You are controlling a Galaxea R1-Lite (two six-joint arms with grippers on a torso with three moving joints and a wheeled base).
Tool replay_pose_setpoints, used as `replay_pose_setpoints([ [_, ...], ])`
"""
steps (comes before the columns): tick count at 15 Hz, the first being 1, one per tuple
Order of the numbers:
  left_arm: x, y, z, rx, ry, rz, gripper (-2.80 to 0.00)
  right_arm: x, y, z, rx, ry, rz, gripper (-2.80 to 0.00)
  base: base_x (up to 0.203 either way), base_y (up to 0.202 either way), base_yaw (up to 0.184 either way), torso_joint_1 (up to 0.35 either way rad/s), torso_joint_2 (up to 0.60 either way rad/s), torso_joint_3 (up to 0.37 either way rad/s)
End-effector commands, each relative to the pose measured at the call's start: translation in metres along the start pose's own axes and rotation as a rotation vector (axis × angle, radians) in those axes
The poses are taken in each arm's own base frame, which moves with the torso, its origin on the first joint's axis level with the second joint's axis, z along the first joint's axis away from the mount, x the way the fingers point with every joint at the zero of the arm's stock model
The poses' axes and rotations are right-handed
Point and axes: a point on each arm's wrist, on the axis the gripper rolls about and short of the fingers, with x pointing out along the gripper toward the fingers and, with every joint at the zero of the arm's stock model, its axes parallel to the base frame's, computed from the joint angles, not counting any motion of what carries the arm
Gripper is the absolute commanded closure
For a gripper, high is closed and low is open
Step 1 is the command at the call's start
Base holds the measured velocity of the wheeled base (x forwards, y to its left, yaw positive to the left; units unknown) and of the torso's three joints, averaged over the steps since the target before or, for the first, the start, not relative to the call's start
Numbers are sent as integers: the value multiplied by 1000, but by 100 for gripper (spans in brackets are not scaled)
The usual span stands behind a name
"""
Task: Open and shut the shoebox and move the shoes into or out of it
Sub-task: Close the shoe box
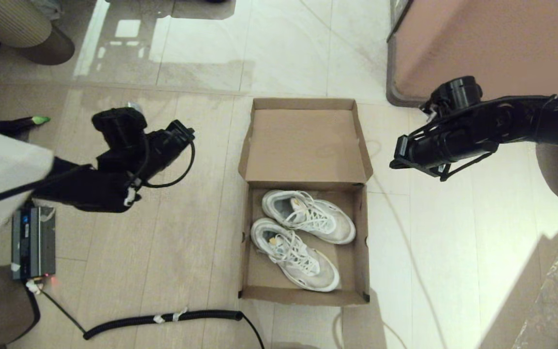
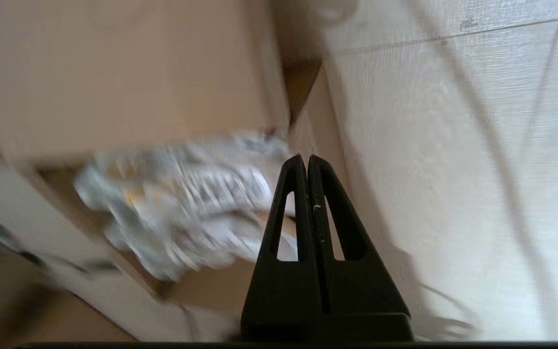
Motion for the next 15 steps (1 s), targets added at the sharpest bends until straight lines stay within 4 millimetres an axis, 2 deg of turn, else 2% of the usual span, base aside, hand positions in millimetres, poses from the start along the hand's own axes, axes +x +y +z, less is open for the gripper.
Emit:
replay_pose_setpoints([
  [1, 37, 33, -44, -8, -2, 17, 0, 33, -28, 3, 230, -12, -6, 0, 0, 0, 0, 0, 0, 0],
  [4, 47, 19, -64, -14, -11, -27, 0, 59, -39, 7, 514, -55, 90, 0, 0, 0, 0, 0, 0, 0],
  [6, 47, 10, -70, -13, -2, -41, 0, 85, -44, 9, 652, -116, 203, 0, 0, 0, 0, 0, 0, 0],
  [10, 45, 3, -68, -10, -13, -40, 0, 130, -57, -3, 736, -162, 309, 0, 0, 0, 0, 0, 0, 0],
  [13, 39, -2, -66, -11, -7, -35, 0, 139, -59, -4, 851, -151, 400, 0, 0, 0, 0, 0, 0, 0],
  [15, 36, -5, -70, -13, -2, -18, 0, 144, -60, -5, 868, -145, 444, 0, 0, 0, 0, 0, 0, 0],
])
